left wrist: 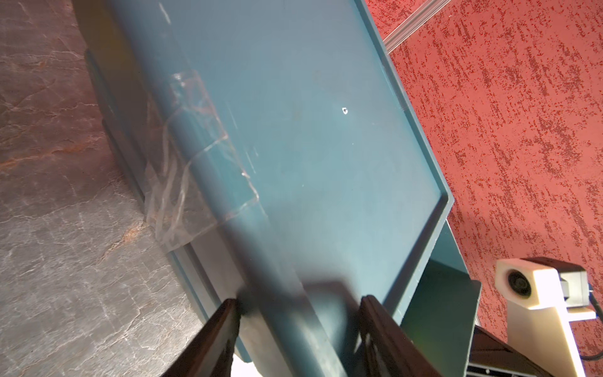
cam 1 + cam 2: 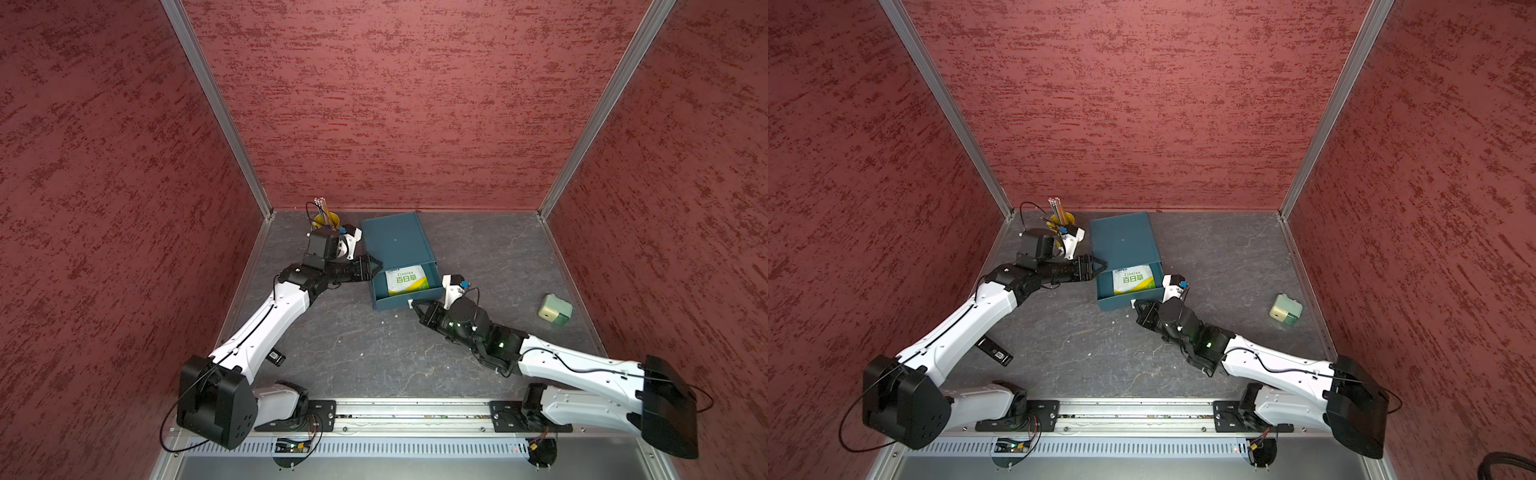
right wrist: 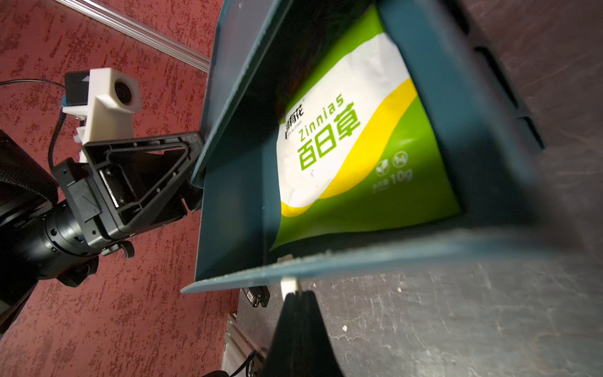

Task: Take the seed bags out of the drawer
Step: Open the drawer in the storage box.

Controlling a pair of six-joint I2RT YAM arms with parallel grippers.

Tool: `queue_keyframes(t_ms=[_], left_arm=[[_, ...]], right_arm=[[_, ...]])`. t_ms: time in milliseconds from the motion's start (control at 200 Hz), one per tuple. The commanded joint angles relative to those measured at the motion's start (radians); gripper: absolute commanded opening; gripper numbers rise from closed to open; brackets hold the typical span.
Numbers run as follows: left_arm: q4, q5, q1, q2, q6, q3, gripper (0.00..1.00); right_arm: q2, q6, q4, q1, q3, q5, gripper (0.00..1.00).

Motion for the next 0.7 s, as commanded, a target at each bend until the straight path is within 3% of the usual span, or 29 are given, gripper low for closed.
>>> queue_keyframes(t_ms=[0,696], left_arm=[[-0.04,-0.026,-0.001,-0.006,0.008,-0.026,0.61],[-0.052,-0.031,-0.002,0.011,0.02,-0.009,0.59]], right_arm=[[-0.025,0.038,-0.102,0.032,-0.026,0.045,0.0],[-0.076,0.103,-0.198,0.108,-0.038,0.11,0.0]])
